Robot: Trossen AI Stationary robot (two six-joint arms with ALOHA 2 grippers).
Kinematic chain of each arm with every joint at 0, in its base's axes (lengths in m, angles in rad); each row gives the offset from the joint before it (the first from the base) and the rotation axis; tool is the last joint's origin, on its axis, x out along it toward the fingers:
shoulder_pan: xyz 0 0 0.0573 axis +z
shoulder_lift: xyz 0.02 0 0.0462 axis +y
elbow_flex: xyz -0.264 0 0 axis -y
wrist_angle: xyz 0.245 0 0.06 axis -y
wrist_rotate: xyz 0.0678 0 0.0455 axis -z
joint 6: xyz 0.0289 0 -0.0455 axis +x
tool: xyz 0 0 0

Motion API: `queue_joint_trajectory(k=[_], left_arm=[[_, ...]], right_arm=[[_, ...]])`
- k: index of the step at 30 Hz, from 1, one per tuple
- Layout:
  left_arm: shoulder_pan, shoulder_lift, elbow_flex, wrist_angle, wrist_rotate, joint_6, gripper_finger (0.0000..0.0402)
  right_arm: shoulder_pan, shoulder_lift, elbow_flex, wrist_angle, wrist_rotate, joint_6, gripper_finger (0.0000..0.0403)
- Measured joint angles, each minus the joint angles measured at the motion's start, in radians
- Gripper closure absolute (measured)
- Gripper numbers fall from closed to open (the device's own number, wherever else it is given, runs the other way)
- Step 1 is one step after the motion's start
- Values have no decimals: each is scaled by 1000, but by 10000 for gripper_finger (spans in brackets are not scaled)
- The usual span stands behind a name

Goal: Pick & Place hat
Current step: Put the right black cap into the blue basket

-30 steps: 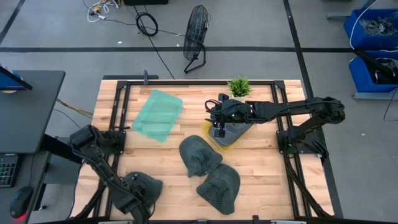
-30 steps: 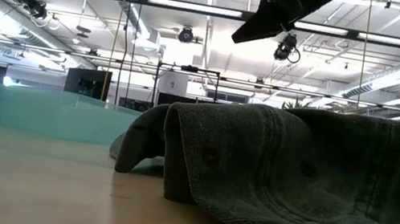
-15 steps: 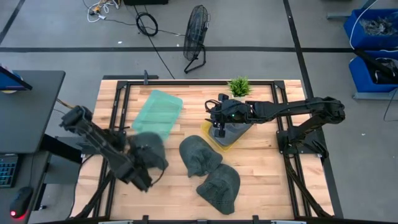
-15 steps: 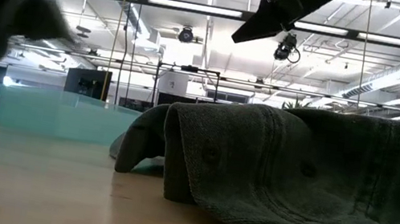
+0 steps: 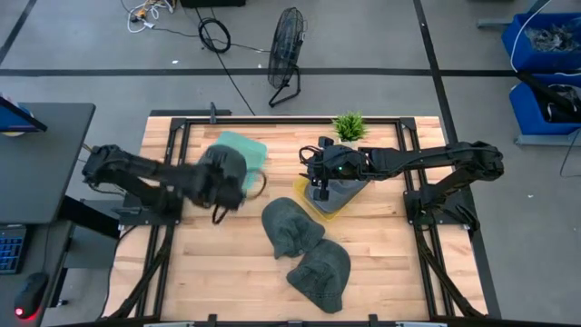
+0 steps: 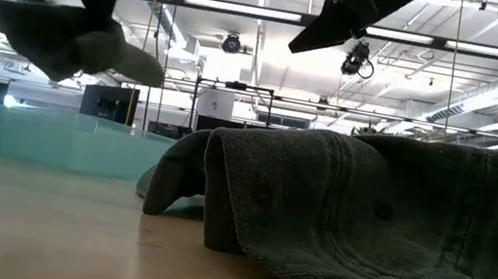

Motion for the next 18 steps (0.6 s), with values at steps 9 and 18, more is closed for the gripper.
queue_joint_trajectory(k=[9,18], left_arm=[[327,2,-81,251,132,398,392],[422,2,-311,690,165,604,392]], right_arm=[[0,0,0,0,0,25,243],[0,0,0,-1,1,61,243]])
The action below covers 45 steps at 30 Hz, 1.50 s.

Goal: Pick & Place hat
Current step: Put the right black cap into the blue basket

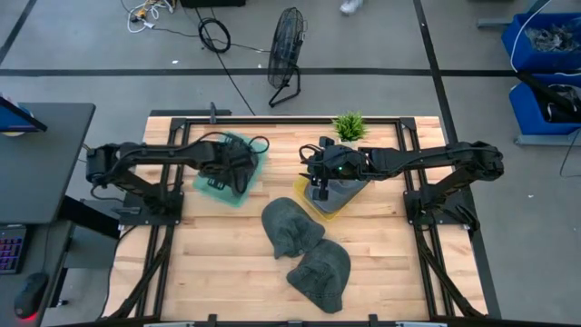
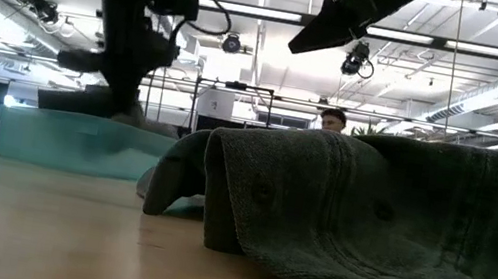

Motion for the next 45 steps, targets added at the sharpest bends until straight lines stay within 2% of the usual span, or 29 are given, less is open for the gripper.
queue_joint_trajectory(k=[4,6,11,15,17,22,25,28,34,45], left_arm=[[20,1,-65,56,104,-19,392],[22,1,-81,72,120,-81,392],[18,1,-85,79,122,-156,377],[6,1,-30,24,42,-103,376],[6,1,8,12,47,-87,381],[8,1,39,7,179,-90,391],[8,3,1,22,182,-136,391],[10,11,-50,108,179,-187,389],[14,20,-121,212,208,-193,389],[26,20,-173,195,199,-366,380]], right_arm=[[0,0,0,0,0,0,243],[0,0,0,0,0,0,243],[0,0,0,0,0,0,243],[0,0,0,0,0,0,243],[0,0,0,0,0,0,243],[0,0,0,0,0,-8,243],[0,0,0,0,0,-9,243],[0,0,0,0,0,-9,243],[0,0,1,-2,0,-8,243],[1,0,1,-37,-21,22,243]])
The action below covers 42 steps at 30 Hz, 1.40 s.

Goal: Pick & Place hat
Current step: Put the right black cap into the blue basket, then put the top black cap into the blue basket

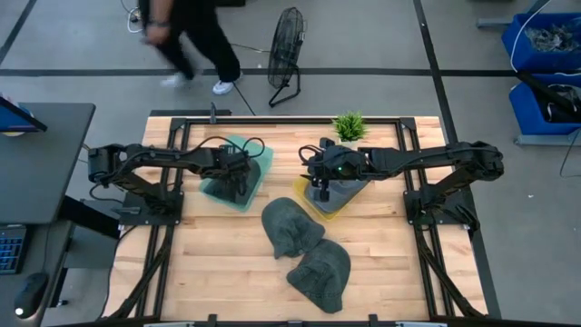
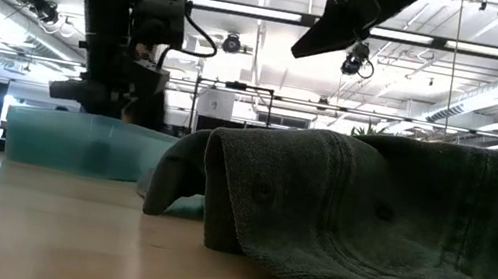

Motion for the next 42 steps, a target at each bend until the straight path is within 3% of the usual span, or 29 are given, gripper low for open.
queue_joint_trajectory(k=[5,9,14,19,28,34,38,42], left_arm=[[-1,0,7,0,2,-33,360],[-1,0,11,5,6,-72,325],[-13,-8,20,0,29,-291,282],[-59,-26,69,-22,60,-354,266],[-149,-85,213,-135,59,-425,264],[-212,-111,268,-119,59,-582,264],[-249,-107,268,-50,80,-754,264],[-274,-103,269,-10,160,-884,264]], right_arm=[[8,7,0,-39,-76,7,245],[34,37,0,-61,-214,5,253],[95,124,0,-50,-359,5,262],[143,243,0,1,-344,12,261],[138,371,0,114,-188,30,228],[125,396,0,90,-255,61,214],[126,404,0,113,-261,173,233],[126,404,0,130,-259,189,293]])
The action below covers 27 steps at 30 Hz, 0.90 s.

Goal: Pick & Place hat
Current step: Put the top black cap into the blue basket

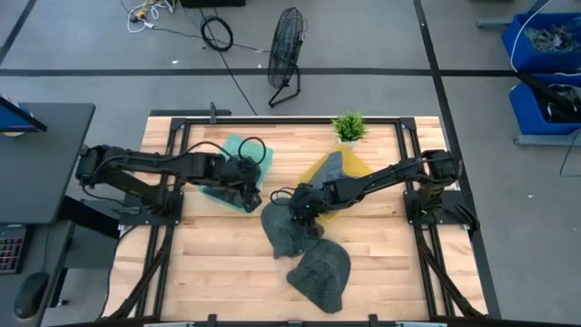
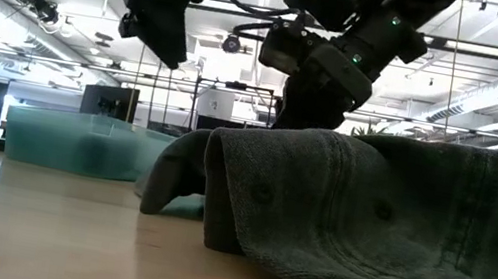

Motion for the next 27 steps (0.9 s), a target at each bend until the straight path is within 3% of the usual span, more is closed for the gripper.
queue_joint_trajectory(k=[5,11,15,19,27], left_arm=[[-34,1,0,-2,21,-16,264],[-64,1,0,12,23,-112,264],[-90,16,0,111,21,-117,264],[-115,54,1,221,2,-52,264],[-126,126,1,199,-101,5,267]], right_arm=[[-7,0,0,29,1,1,390],[-4,-7,67,64,65,74,391],[2,-7,114,48,99,68,395],[2,-7,141,40,99,66,395],[2,-7,147,35,146,70,398]])
